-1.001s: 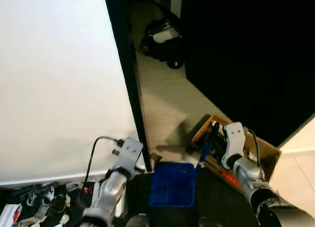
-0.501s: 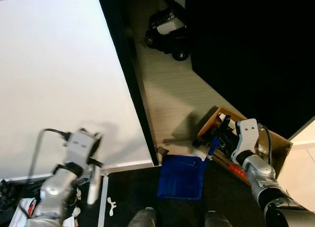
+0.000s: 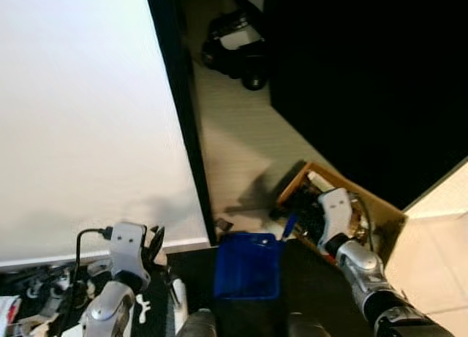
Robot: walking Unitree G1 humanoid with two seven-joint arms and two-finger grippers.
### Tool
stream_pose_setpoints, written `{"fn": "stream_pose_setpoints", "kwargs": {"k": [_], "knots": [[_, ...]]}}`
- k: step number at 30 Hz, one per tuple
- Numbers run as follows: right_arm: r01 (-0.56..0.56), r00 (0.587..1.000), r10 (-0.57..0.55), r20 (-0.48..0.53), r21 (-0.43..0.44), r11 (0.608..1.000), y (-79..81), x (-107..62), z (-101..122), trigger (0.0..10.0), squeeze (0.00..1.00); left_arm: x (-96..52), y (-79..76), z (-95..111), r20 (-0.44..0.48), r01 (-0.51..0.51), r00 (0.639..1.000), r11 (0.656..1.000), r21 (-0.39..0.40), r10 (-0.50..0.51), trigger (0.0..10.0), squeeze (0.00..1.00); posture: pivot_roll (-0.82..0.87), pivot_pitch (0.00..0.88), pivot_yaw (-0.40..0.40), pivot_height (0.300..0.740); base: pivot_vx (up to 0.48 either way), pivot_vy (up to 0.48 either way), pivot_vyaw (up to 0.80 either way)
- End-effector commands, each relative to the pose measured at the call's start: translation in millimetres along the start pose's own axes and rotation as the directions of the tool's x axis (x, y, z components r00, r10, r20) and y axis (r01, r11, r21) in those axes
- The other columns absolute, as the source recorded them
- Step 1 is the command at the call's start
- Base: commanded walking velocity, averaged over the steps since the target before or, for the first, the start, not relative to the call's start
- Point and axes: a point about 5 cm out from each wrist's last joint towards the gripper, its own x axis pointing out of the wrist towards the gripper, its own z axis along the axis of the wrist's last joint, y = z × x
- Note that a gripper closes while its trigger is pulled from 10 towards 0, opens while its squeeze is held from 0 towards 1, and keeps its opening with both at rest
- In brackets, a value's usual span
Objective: Sweep floor
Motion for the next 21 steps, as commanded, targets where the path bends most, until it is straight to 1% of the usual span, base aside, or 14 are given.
{"fn": "stream_pose_setpoints", "kwargs": {"k": [1, 4, 5, 6, 7, 8, 10, 14, 15, 16, 17, 18, 19, 21], "knots": [[-0.129, 0.992, 0.129, -0.007, -0.018, 0.991, -1.4, 3.3, 10, 10.0, 0.00, -8.5, -3.4, -4, -0.033, 0.003, 0.999, 1.000, -0.025, -0.003, 10.0, 0.00, 0.08, 0.083, -0.054, 0.740, 0.000, 0.000, 0.00], [-0.184, 0.982, 0.185, 0.029, -0.035, 0.982, -6.5, 8.1, 27, 10.0, 0.00, -4.9, 1.0, 14, 0.024, 0.017, 1.000, 1.000, -0.016, -0.017, 10.0, 0.00, 0.10, 0.075, -0.056, 0.740, 0.000, 0.000, 0.00], [-0.195, 0.980, 0.196, 0.032, -0.040, 0.980, -7.2, 9.3, 31, 10.0, 0.00, -3.7, 2.5, 19, 0.038, 0.024, 0.999, 1.000, -0.009, -0.024, 10.0, 0.00, 0.11, 0.070, -0.058, 0.740, 0.000, 0.000, 0.00], [-0.223, 0.974, 0.224, 0.023, -0.050, 0.974, -6.2, 10.7, 33, 10.0, 0.00, -3.1, 6.2, 29, 0.068, 0.039, 0.997, 0.999, 0.013, -0.040, 10.0, 0.00, 0.11, 0.066, -0.058, 0.740, 0.000, 0.000, 0.00], [-0.223, 0.974, 0.224, 0.023, -0.050, 0.974, -6.2, 10.7, 33, 10.0, 0.00, -3.1, 6.2, 29, 0.068, 0.039, 0.997, 0.999, 0.013, -0.040, 10.0, 0.00, 0.11, 0.066, -0.058, 0.740, 0.000, 0.000, 0.00], [-0.240, 0.970, 0.241, 0.014, -0.057, 0.969, -5.2, 11.5, 33, 10.0, 0.00, -2.9, 8.5, 36, 0.087, 0.048, 0.995, 0.998, 0.029, -0.051, 10.0, 0.00, 0.12, 0.065, -0.058, 0.740, 0.000, 0.000, 0.00], [-0.284, 0.959, 0.284, -0.010, -0.067, 0.957, -1.7, 13.1, 33, 10.0, 0.00, -5.1, 15.8, 49, 0.113, 0.072, 0.990, 0.993, 0.099, -0.083, 10.0, 0.00, 0.12, 0.064, -0.057, 0.740, 0.000, 0.000, 0.00], [-0.355, 0.935, 0.353, -0.031, -0.058, 0.933, 1.5, 14.7, 35, 10.0, 0.00, -14.4, 33.4, 69, 0.119, 0.104, 0.984, 0.975, 0.198, -0.130, 10.0, 0.00, 0.14, 0.067, -0.047, 0.740, 0.000, 0.000, 0.00], [-0.355, 0.935, 0.353, -0.031, -0.058, 0.933, 1.5, 14.7, 35, 10.0, 0.00, -14.4, 33.4, 69, 0.119, 0.104, 0.984, 0.975, 0.198, -0.130, 10.0, 0.00, 0.14, 0.067, -0.047, 0.740, 0.000, 0.000, 0.00], [-0.365, 0.931, 0.363, -0.037, -0.059, 0.929, 1.7, 14.6, 35, 10.0, 0.00, -16.4, 36.5, 71, 0.117, 0.109, 0.984, 0.971, 0.214, -0.136, 10.0, 0.00, 0.14, 0.067, -0.047, 0.740, 0.000, 0.000, 0.00], [-0.353, 0.935, 0.351, -0.041, -0.051, 0.934, 1.4, 15.1, 33, 10.0, 0.00, -21.3, 43.6, 75, 0.100, 0.110, 0.986, 0.965, 0.240, -0.137, 10.0, 0.00, 0.14, 0.070, -0.043, 0.740, 0.000, 0.000, 0.00], [-0.353, 0.935, 0.351, -0.041, -0.051, 0.934, 1.4, 15.1, 33, 10.0, 0.00, -21.3, 43.6, 75, 0.100, 0.110, 0.986, 0.965, 0.240, -0.137, 10.0, 0.00, 0.14, 0.070, -0.043, 0.740, 0.000, 0.000, 0.00], [-0.334, 0.942, 0.332, -0.048, -0.050, 0.941, 1.5, 15.6, 31, 10.0, 0.00, -25.7, 49.7, 77, 0.079, 0.112, 0.987, 0.957, 0.266, -0.137, 10.0, 0.00, 0.15, 0.078, -0.042, 0.740, 0.000, 0.000, 0.00], [-0.246, 0.968, 0.243, -0.060, -0.055, 0.968, 1.0, 16.5, 25, 10.0, 0.00, -34.8, 61.4, 76, 0.030, 0.107, 0.992, 0.943, 0.315, -0.123, 10.0, 0.00, 0.16, 0.081, -0.042, 0.740, 0.000, 0.000, 0.00]]}}
